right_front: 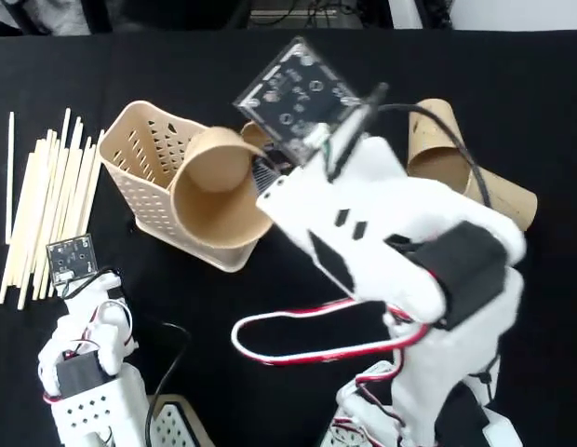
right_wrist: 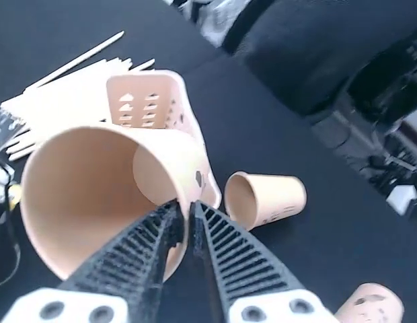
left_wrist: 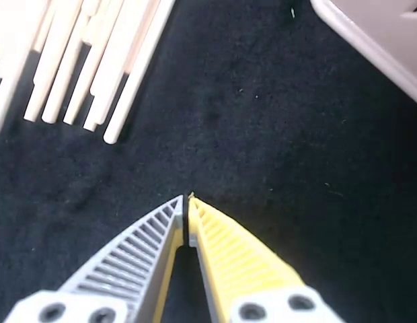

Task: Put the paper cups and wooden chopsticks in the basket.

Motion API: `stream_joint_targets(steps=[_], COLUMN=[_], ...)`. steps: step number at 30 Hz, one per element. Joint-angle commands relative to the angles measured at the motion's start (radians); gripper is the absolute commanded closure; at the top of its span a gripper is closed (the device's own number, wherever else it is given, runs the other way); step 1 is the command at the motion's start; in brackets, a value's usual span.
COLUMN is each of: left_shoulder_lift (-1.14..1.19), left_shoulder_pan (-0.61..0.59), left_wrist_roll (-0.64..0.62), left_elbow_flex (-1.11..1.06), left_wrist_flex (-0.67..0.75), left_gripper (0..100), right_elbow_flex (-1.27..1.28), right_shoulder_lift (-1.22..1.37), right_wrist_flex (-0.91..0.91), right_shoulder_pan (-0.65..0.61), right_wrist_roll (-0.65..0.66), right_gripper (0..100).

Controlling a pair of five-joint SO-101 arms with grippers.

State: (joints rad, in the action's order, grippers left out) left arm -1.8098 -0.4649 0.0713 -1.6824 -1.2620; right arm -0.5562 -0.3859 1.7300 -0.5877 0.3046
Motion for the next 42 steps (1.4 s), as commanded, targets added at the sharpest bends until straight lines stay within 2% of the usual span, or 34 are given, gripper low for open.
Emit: stream_joint_targets(steps=[1, 8, 13, 19, 25, 29, 35, 37, 42], left_shoulder_lift=[-0.009, -0.009, -0.009, -0.009, -0.009, -0.009, -0.009, -0.009, -0.009], left_shoulder_pan=[-0.004, -0.004, -0.004, -0.004, -0.004, -0.004, -0.004, -0.004, -0.004], left_wrist_roll=[-0.008, -0.008, -0.008, -0.008, -0.008, -0.008, -0.008, -0.008, -0.008], left_elbow_flex=[-0.016, -0.016, -0.016, -0.016, -0.016, -0.016, -0.016, -0.016, -0.016], left_wrist_flex=[-0.008, -0.008, -0.008, -0.008, -0.008, -0.008, -0.008, -0.008, -0.008], left_gripper=[97, 97, 97, 97, 97, 97, 97, 97, 97], right_elbow_flex=[0.047, 0.088, 0.074, -0.111, -0.206, -0.208, -0.208, -0.206, -0.202], right_shoulder_lift=[-0.015, 0.002, 0.130, 0.317, 0.427, 0.409, 0.308, 0.278, 0.229], right_wrist_flex=[0.037, 0.023, -0.003, 0.011, 0.032, 0.031, 0.029, 0.029, 0.032], right_shoulder_pan=[-0.018, -0.015, 0.014, 0.117, 0.123, 0.120, 0.118, 0.089, -0.018], right_wrist_roll=[-0.011, -0.008, -0.005, -0.005, -0.011, -0.009, -0.005, 0.002, 0.121], right_gripper=[98.7, 98.7, 98.6, 98.4, 98.3, 97.6, 78.2, 78.5, 81.3])
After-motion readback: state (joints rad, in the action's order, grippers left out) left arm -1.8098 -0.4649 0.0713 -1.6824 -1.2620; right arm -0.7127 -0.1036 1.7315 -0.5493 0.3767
